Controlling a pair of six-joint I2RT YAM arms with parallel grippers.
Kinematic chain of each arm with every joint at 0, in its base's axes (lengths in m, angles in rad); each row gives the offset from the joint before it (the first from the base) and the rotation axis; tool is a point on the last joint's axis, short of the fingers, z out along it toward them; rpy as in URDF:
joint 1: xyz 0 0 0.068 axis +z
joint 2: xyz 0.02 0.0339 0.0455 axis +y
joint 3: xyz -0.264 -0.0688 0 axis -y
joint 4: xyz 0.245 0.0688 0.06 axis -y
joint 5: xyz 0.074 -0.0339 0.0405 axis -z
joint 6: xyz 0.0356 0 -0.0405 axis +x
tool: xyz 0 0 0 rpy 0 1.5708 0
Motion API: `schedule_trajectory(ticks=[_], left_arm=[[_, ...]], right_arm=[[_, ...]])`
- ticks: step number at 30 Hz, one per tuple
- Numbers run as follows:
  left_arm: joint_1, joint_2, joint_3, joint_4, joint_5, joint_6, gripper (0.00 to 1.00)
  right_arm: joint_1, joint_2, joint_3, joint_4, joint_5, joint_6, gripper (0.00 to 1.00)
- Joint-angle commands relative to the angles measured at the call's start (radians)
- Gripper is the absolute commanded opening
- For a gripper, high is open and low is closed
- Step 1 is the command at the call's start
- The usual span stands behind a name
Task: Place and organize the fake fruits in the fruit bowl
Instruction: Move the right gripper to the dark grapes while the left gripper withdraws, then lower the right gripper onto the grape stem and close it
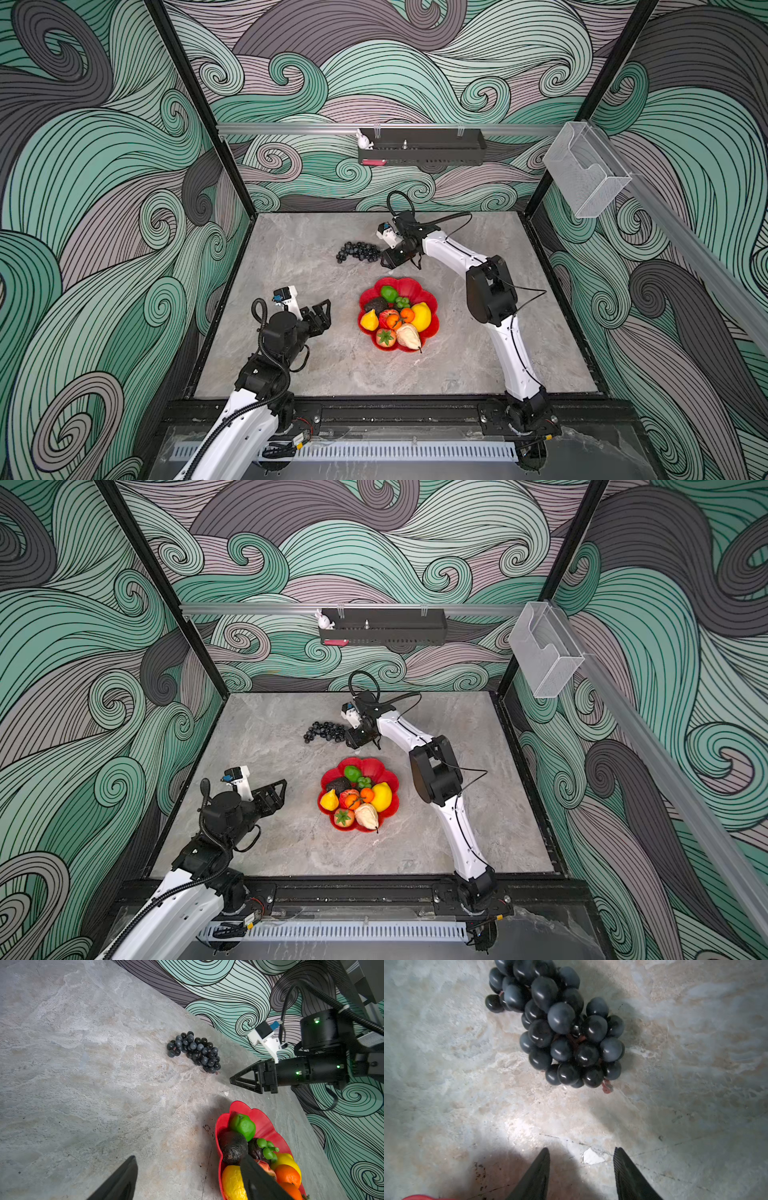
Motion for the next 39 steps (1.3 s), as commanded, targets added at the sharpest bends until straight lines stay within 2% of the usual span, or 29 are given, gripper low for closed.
schedule_trajectory(ticks=[1,18,25,32,39], left_arm=[[0.005,-0.015,-0.006,0.024,-0.003,0.002,0.80],[0.005,-0.022,-0.008,0.016,-0.016,-0.005,0.81],[0.005,-0.042,-0.014,0.009,-0.021,-0.007,0.81],[0.005,-0.014,-0.007,0.020,-0.017,-0.006,0.81],[0.006,0.001,-0.003,0.025,-0.014,-0.006,0.81]], right_arm=[[-0.005,0.051,0.084,-0.075,0.029,-0.061,0.49],[-0.005,0.241,0.358,-0.139,0.062,-0.078,0.42],[-0.003,0.282,0.407,-0.149,0.085,-0.098,0.40],[0.011,0.358,0.545,-0.230,0.097,-0.137,0.41],[0.041,0.366,0.555,-0.232,0.105,-0.180,0.43]])
